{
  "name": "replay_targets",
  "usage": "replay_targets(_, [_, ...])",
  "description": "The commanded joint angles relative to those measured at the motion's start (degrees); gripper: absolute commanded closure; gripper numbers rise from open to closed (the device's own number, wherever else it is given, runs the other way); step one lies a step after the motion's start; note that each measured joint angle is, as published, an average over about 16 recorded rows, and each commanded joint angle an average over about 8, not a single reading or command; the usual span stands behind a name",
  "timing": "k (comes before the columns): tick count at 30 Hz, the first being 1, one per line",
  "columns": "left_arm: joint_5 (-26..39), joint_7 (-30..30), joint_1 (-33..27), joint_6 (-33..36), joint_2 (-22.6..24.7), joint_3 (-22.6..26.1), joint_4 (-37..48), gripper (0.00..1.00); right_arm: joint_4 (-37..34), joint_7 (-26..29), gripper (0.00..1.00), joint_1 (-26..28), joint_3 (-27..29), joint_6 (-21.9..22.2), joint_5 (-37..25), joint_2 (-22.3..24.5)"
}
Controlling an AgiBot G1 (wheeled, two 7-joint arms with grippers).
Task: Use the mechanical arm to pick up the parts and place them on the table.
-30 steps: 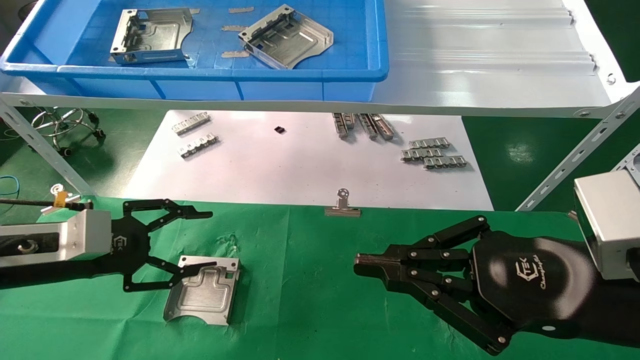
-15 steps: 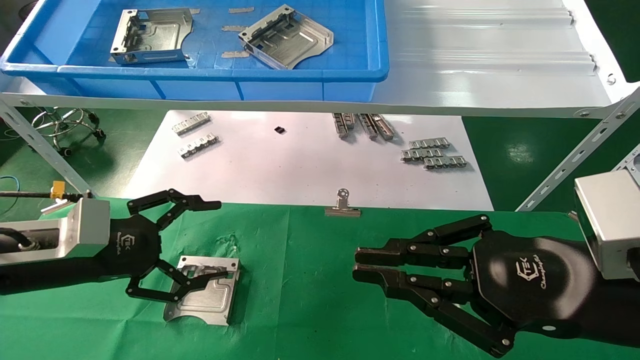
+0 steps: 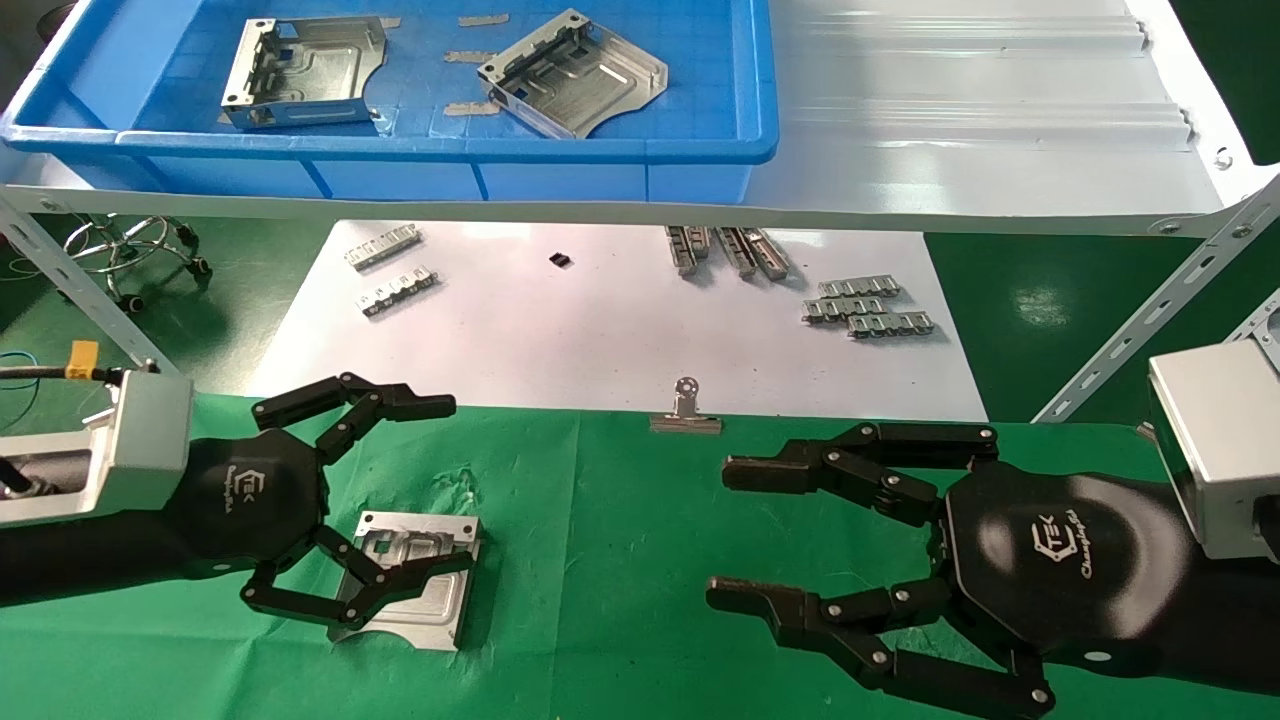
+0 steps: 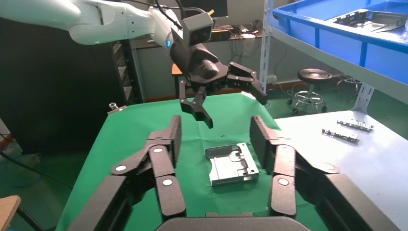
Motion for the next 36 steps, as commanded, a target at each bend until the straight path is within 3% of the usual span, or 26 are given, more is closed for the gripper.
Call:
replay_targets(1, [-0.2,-1.9,1.0,-0.2,-0.4,-1.2,-2.0,0.00,0.0,0.0,0.00,0.0,0.0,0.0,0.0,0.0])
replay_targets(27, [-3.0,-26.4,13.4,-3.1,-5.4,-16.9,-27.6,0.00,0.0,0.0,0.00,0.0,0.0,0.0,0.0,0.0])
replay_targets(36, [-3.4,-29.2,15.1,-3.5,-6.1,-19.1,-31.3,0.00,0.0,0.0,0.00,0.0,0.0,0.0,0.0,0.0])
